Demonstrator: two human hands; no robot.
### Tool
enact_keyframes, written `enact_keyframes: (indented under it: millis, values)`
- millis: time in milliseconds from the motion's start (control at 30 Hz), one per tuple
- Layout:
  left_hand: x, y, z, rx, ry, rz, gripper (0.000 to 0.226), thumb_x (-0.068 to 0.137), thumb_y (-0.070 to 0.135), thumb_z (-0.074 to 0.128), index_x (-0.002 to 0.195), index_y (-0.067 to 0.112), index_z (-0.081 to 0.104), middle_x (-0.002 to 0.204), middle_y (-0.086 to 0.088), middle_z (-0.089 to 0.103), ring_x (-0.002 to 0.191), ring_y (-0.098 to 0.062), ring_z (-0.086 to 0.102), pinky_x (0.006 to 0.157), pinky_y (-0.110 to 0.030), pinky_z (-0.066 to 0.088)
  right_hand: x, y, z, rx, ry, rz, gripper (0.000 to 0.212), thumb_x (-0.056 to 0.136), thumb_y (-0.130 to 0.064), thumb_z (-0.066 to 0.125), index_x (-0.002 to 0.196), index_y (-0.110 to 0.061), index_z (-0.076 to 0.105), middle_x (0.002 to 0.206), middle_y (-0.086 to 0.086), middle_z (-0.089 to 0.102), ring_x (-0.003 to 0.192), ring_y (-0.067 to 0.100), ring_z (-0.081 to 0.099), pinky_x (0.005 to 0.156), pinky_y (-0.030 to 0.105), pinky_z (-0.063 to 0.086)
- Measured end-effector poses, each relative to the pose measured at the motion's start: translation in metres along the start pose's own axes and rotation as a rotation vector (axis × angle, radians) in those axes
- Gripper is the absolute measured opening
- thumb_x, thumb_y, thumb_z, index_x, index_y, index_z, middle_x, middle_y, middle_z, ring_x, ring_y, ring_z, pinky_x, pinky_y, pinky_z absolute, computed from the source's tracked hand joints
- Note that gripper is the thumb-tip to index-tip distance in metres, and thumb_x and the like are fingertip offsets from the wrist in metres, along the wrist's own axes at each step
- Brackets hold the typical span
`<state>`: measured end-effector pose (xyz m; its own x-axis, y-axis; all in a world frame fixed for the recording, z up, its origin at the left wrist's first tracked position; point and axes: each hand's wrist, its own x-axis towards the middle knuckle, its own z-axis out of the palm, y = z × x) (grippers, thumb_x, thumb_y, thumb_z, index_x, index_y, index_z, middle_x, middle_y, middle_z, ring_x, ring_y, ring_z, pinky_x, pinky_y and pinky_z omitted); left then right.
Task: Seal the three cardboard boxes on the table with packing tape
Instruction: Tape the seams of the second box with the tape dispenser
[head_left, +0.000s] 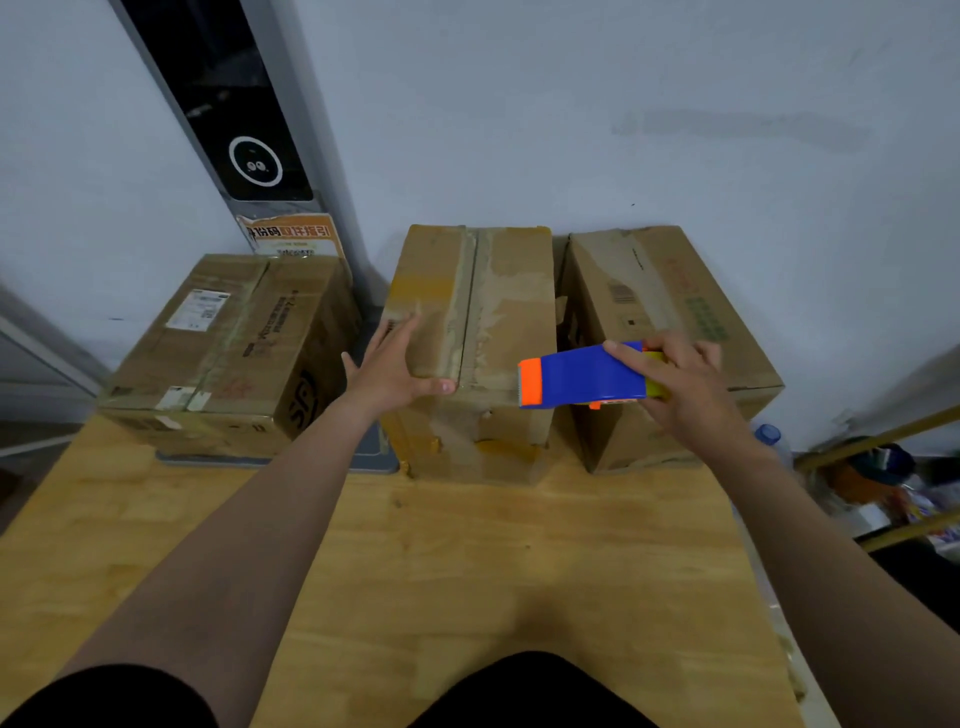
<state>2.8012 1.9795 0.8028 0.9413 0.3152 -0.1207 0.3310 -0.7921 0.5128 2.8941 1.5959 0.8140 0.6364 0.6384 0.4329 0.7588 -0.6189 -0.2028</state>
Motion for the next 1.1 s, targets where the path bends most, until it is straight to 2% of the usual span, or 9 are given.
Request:
enact_keyframes:
  millis: [100, 233, 400, 533, 667, 833, 933, 1000, 1100]
  values:
    - [0.001, 0.002, 0.0, 0.016, -0.011, -0.017, 0.122, 0.067, 0.076, 0.078, 0.161, 0.041, 0.009, 0.17, 0.019, 0.003, 0.157, -0.011, -0.009, 0.115, -0.075, -0.01, 0.001, 0.001, 0.006, 0.002, 0.013, 0.036, 0.093, 0.086, -0.018, 0.078, 0.15, -0.058, 0.023, 0.13, 0.002, 0.046, 0.114, 0.037, 0.045, 0.092, 0.031, 0.021]
    - [0.001, 0.013, 0.001, 0.078, -0.054, -0.014, 0.117, 0.073, 0.074, 0.074, 0.163, 0.037, 0.008, 0.171, 0.014, -0.003, 0.156, -0.016, -0.016, 0.116, -0.072, -0.013, -0.002, -0.001, 0.014, 0.056, 0.083, 0.073, 0.085, 0.086, -0.011, 0.078, 0.148, -0.049, 0.035, 0.128, 0.001, 0.049, 0.111, 0.031, 0.037, 0.089, 0.039, 0.034]
    - [0.004, 0.037, 0.007, 0.145, -0.079, -0.028, 0.115, 0.082, 0.065, 0.07, 0.161, 0.04, -0.01, 0.172, 0.002, -0.01, 0.155, -0.029, -0.022, 0.115, -0.073, -0.013, -0.001, -0.001, 0.017, 0.122, 0.088, 0.041, 0.079, 0.086, -0.011, 0.077, 0.148, -0.042, 0.039, 0.127, 0.001, 0.047, 0.115, 0.024, 0.04, 0.092, 0.042, 0.031]
    - [0.009, 0.051, 0.013, 0.117, -0.074, 0.027, 0.115, 0.079, 0.065, 0.074, 0.163, 0.035, 0.001, 0.172, 0.001, -0.006, 0.156, -0.026, -0.017, 0.118, -0.07, -0.012, 0.002, 0.001, 0.017, 0.144, 0.094, 0.02, 0.079, 0.084, -0.009, 0.079, 0.148, -0.037, 0.042, 0.127, 0.007, 0.053, 0.118, 0.018, 0.038, 0.094, 0.05, 0.035]
    - [0.013, 0.059, 0.017, 0.077, -0.077, 0.083, 0.106, 0.079, 0.059, 0.078, 0.162, 0.037, 0.014, 0.172, 0.001, 0.002, 0.157, -0.023, -0.011, 0.119, -0.066, -0.012, 0.002, 0.006, 0.016, 0.143, 0.102, 0.026, 0.079, 0.083, -0.01, 0.081, 0.147, -0.035, 0.044, 0.128, 0.01, 0.054, 0.116, 0.017, 0.035, 0.091, 0.047, 0.036]
    - [0.011, 0.073, 0.031, 0.091, -0.036, 0.051, 0.11, 0.078, 0.046, 0.078, 0.162, 0.032, 0.009, 0.172, 0.001, 0.003, 0.156, -0.031, -0.014, 0.118, -0.067, -0.016, 0.002, 0.011, 0.022, 0.139, 0.084, 0.019, 0.077, 0.083, -0.013, 0.08, 0.148, -0.035, 0.044, 0.128, 0.007, 0.052, 0.118, 0.02, 0.041, 0.093, 0.037, 0.026]
    - [0.011, 0.072, 0.039, 0.08, -0.027, 0.048, 0.119, 0.072, 0.064, 0.078, 0.162, 0.034, 0.007, 0.172, 0.001, 0.001, 0.156, -0.031, -0.017, 0.114, -0.062, -0.025, 0.004, 0.012, 0.022, 0.137, 0.057, 0.028, 0.08, 0.085, -0.016, 0.079, 0.15, -0.039, 0.039, 0.129, 0.005, 0.05, 0.119, 0.023, 0.043, 0.094, 0.032, 0.022]
    - [0.011, 0.066, 0.038, 0.116, -0.047, 0.05, 0.124, 0.068, 0.075, 0.075, 0.162, 0.038, 0.003, 0.172, 0.002, -0.004, 0.156, -0.029, -0.018, 0.116, -0.063, -0.022, 0.005, 0.008, 0.021, 0.128, 0.047, 0.022, 0.081, 0.084, -0.016, 0.079, 0.15, -0.039, 0.038, 0.129, 0.007, 0.049, 0.118, 0.022, 0.038, 0.095, 0.035, 0.025]
    - [0.013, 0.062, 0.036, 0.124, -0.067, 0.059, 0.123, 0.07, 0.077, 0.072, 0.161, 0.042, -0.003, 0.172, 0.003, -0.005, 0.156, -0.026, -0.016, 0.118, -0.064, -0.018, 0.007, 0.008, 0.017, 0.098, 0.041, 0.019, 0.082, 0.084, -0.016, 0.079, 0.149, -0.041, 0.036, 0.13, 0.008, 0.049, 0.118, 0.023, 0.035, 0.095, 0.035, 0.024]
